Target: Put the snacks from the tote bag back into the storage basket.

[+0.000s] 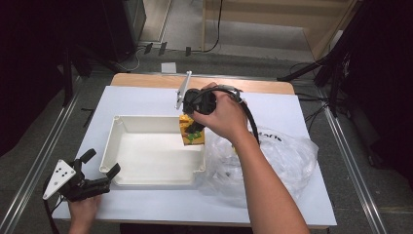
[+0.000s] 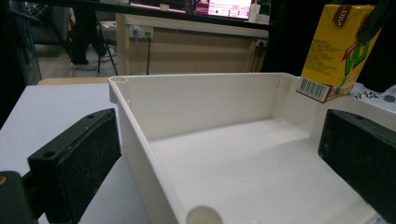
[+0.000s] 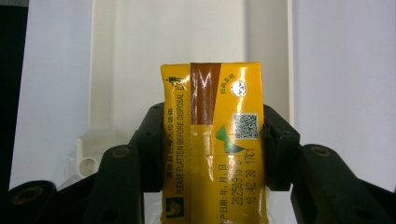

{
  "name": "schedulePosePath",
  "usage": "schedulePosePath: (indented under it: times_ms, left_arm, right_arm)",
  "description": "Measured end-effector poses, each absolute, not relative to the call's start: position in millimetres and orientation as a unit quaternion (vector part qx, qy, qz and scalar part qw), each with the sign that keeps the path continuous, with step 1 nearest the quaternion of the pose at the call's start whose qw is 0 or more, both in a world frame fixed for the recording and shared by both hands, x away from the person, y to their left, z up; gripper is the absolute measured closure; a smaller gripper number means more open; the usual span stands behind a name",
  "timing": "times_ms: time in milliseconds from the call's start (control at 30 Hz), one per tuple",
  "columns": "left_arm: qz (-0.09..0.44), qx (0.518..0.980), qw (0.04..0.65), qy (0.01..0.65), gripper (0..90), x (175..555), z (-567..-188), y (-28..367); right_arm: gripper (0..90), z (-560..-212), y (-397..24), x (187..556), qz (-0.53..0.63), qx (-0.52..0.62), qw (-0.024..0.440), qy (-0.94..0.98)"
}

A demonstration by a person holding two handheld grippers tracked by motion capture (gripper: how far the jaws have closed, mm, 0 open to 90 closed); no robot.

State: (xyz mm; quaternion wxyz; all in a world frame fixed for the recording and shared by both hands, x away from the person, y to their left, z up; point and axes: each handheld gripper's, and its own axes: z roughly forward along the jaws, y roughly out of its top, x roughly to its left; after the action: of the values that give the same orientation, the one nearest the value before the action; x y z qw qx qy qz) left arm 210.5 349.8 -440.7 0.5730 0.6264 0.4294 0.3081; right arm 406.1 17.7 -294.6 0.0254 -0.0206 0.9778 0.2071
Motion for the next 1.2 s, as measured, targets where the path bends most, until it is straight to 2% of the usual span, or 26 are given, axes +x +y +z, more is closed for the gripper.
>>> schedulePosePath:
  times_ms: [633,1200]
  left_arm:
    - [0.308,0.627,0.573,0.429,0.0,210.5,-440.7,349.8]
    - [0.308,0.625,0.575,0.428,0.0,210.3,-440.6,349.6]
  right_arm:
    - [53.6,-300.4,17.0,407.1,0.200,-0.023,0.025,0.979]
    - [53.6,-330.1,19.0,407.8,0.191,-0.013,0.011,0.981]
